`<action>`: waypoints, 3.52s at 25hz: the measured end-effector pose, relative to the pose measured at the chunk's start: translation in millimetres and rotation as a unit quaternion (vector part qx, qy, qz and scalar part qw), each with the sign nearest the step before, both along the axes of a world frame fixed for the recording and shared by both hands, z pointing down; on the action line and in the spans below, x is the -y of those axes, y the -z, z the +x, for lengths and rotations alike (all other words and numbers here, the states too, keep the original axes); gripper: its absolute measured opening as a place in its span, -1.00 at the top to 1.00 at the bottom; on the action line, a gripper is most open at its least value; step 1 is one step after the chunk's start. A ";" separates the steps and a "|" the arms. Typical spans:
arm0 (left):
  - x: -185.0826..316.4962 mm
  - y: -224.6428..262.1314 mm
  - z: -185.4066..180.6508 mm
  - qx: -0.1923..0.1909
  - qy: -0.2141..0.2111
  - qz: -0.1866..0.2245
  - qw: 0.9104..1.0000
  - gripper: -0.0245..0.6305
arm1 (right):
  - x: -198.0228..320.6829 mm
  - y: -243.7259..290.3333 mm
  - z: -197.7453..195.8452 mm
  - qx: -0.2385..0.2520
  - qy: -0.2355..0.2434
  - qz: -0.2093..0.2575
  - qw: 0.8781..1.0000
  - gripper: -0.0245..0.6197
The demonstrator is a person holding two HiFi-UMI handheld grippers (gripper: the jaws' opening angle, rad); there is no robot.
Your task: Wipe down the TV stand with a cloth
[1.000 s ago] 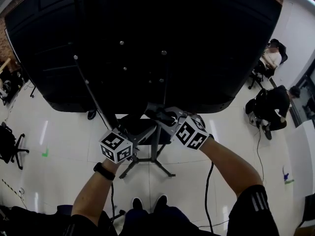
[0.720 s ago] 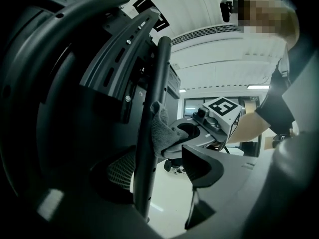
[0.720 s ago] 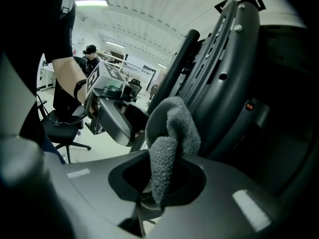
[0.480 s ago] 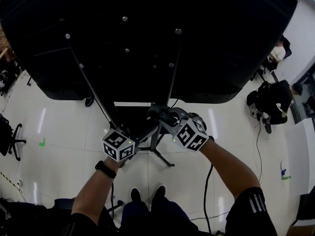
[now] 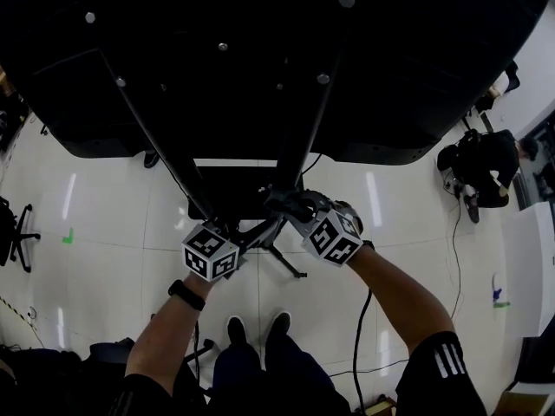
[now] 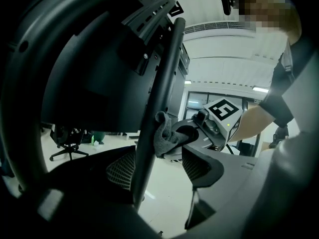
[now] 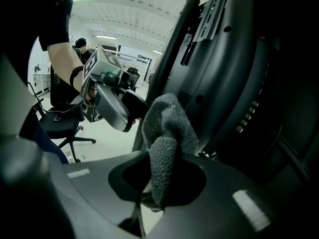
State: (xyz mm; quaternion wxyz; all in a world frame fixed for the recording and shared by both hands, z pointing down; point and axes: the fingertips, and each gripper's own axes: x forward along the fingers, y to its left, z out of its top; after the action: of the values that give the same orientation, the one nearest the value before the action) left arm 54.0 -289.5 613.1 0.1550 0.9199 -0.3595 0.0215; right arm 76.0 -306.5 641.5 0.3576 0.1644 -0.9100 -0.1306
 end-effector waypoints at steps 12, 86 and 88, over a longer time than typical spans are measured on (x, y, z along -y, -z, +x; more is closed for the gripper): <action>9.1 -97.3 -11.3 0.005 0.002 -0.051 0.999 -0.04 | -1.1 -101.0 -12.4 -0.028 -0.009 -0.040 0.999 0.78; -260.0 77.8 -107.4 -0.006 -0.027 0.051 0.998 -0.05 | -241.8 128.1 -4.3 0.288 -0.197 -0.033 0.936 0.78; -271.7 91.0 -107.2 -0.001 -0.020 0.060 0.998 -0.04 | -256.2 138.2 -3.9 0.300 -0.189 -0.040 0.934 0.78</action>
State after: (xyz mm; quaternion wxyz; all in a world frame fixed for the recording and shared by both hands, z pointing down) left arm -53.2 -17.8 522.1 0.0990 0.9346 -0.3416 0.0019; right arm 72.1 -50.3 503.3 0.0921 0.3505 -0.9315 0.0319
